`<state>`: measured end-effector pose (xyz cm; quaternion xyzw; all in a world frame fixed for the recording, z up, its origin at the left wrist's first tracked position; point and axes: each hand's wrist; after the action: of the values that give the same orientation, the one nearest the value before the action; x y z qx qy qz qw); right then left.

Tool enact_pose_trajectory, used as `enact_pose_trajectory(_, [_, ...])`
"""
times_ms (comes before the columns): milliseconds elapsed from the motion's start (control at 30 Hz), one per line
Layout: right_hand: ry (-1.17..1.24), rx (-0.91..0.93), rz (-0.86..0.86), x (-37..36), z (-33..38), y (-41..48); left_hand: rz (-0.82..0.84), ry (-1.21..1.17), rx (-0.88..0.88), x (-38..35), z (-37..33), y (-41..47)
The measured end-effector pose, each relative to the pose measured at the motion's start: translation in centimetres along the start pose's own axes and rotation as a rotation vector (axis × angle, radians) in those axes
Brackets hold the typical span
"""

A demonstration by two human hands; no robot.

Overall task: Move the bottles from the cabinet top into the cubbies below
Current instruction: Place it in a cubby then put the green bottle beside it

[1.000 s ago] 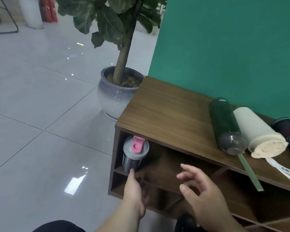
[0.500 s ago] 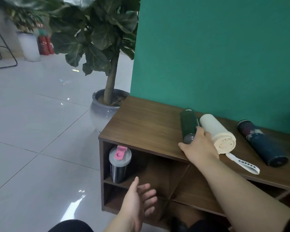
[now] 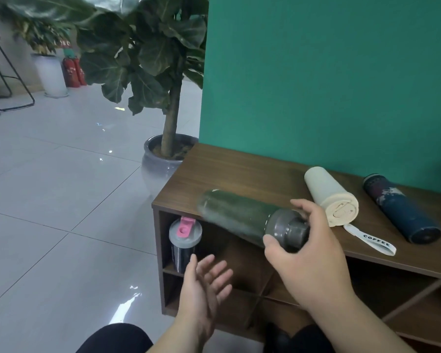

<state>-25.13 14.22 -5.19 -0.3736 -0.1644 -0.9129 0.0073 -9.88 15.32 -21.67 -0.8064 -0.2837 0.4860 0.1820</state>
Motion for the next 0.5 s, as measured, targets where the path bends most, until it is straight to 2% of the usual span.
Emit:
enact_pose_trajectory(133, [0.046, 0.032, 0.071, -0.3, -1.4, -2.4, 0.021, -0.115, -0.082, -0.1, 0.3, 0.2])
enact_pose_trajectory(267, [0.037, -0.004, 0.146, -2.0, -3.4, -2.8, -0.018, -0.137, -0.038, -0.2, 0.8, 0.1])
enact_pose_trajectory(367, [0.089, -0.037, 0.175, -4.0, -4.9, -3.0, -0.058, -0.089, 0.051, -0.2, 1.2, 1.0])
enact_pose_trajectory(500, [0.085, 0.003, 0.345, -7.1, -7.0, -3.8, -0.114, 0.042, 0.253, 0.2, 2.5, 2.6])
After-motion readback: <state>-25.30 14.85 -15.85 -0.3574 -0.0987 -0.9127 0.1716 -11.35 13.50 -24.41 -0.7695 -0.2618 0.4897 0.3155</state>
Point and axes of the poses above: each hand's wrist, its own y-axis towards the middle knuckle, its own x-axis out of the back of the hand, z = x × y, and after that the axes turned 8 degrees about -y, right-handed
